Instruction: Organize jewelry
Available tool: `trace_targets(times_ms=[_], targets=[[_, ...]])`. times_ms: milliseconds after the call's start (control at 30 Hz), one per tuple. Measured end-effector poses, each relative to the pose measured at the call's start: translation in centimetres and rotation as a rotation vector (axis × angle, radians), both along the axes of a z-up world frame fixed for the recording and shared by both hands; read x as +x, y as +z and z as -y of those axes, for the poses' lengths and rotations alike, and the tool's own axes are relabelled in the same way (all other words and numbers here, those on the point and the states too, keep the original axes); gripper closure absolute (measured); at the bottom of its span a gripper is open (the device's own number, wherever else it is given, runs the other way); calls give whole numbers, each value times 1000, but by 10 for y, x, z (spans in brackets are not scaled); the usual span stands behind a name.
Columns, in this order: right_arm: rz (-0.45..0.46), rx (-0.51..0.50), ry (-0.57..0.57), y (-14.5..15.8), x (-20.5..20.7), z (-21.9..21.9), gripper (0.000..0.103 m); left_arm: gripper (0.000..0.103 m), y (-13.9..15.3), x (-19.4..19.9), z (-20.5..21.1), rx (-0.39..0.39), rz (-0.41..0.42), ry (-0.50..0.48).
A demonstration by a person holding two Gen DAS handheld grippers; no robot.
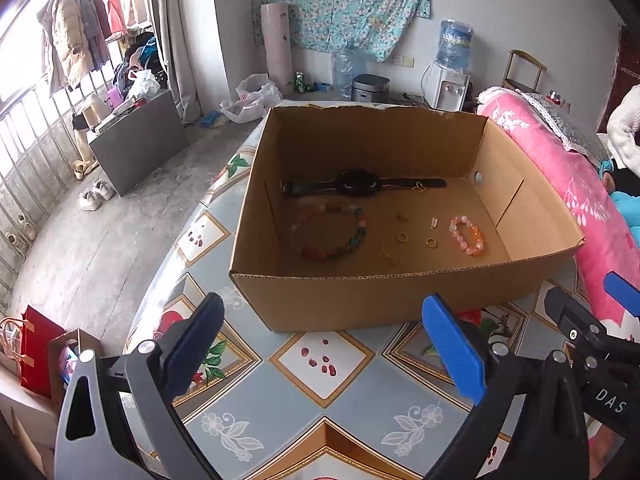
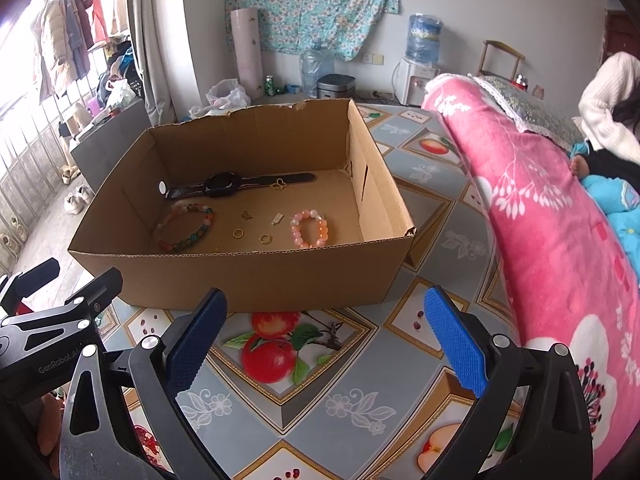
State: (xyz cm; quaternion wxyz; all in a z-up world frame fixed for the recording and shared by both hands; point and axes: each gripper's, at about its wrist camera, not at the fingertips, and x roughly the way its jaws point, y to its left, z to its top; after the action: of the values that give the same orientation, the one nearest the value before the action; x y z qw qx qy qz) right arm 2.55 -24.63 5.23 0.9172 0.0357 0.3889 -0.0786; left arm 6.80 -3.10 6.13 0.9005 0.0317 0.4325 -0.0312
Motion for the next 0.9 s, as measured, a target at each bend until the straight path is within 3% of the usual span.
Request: trace_targets(times_ms=[900], targets=[[-5, 31, 4, 0, 2, 2, 8, 6, -3, 4, -6, -23, -18, 27]])
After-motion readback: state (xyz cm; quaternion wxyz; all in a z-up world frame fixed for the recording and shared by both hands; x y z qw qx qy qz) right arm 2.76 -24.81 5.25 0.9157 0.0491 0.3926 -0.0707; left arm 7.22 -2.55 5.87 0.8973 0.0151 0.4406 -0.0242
